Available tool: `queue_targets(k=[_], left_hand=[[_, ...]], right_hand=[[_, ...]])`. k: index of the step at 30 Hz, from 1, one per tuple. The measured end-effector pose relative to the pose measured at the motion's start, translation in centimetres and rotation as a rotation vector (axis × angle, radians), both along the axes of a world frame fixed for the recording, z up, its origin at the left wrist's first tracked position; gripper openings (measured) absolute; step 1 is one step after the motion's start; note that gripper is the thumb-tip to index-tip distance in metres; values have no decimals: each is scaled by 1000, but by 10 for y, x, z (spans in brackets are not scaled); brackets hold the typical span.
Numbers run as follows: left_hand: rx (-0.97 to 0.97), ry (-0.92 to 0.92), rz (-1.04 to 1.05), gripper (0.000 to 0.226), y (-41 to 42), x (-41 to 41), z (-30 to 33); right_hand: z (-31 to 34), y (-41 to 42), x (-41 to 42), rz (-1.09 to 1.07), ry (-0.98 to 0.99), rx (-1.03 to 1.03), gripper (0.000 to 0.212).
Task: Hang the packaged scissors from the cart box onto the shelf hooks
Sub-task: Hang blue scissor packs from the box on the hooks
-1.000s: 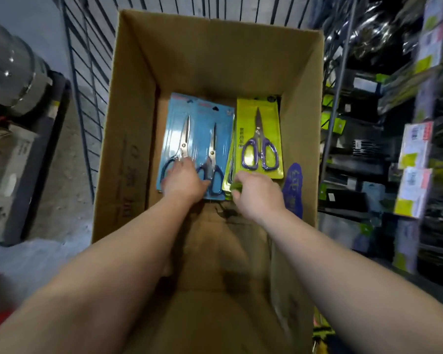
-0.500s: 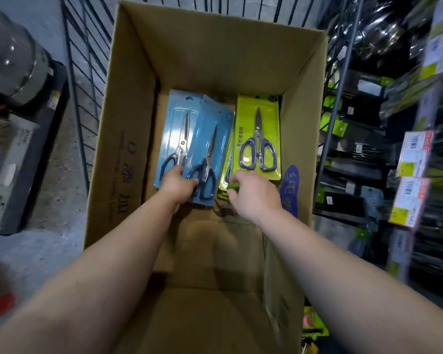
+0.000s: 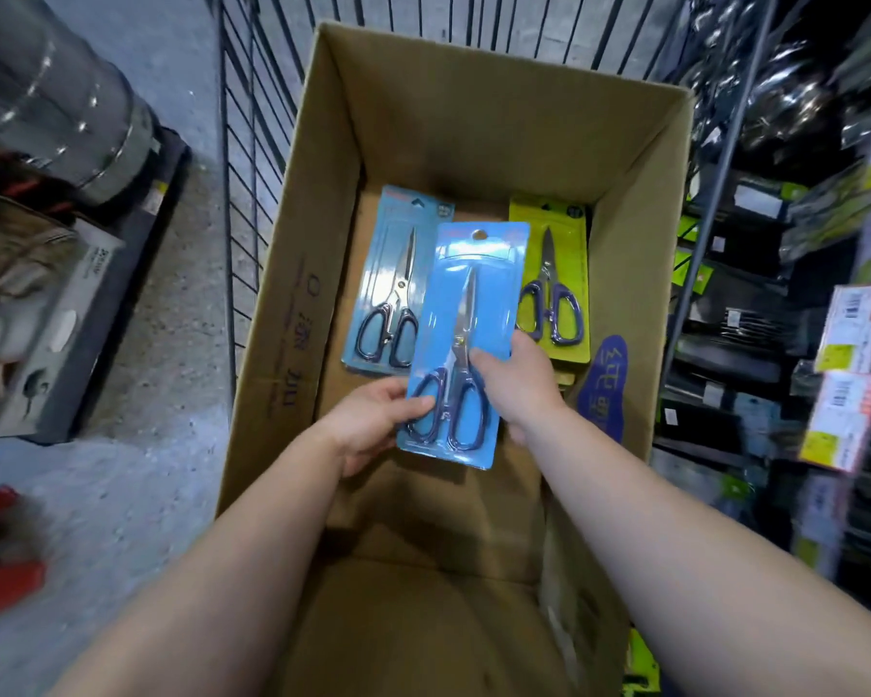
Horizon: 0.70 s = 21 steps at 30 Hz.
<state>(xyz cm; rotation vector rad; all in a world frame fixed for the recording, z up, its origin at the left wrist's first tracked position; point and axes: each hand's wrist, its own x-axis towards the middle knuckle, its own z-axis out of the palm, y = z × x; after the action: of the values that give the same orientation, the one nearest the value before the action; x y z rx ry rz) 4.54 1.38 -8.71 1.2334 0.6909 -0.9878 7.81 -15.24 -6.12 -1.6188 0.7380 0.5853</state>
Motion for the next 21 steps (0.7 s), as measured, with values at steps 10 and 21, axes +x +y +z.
queue_targets(k=[10,21], left_hand=[[1048,-395,-142,76,4,61,-48],[1079,-264,-166,76,-3,58,-60]], right_hand=[[-17,-15,-6,82,-35,-144,16],[-26,-22,-11,98,-2,-203,11]])
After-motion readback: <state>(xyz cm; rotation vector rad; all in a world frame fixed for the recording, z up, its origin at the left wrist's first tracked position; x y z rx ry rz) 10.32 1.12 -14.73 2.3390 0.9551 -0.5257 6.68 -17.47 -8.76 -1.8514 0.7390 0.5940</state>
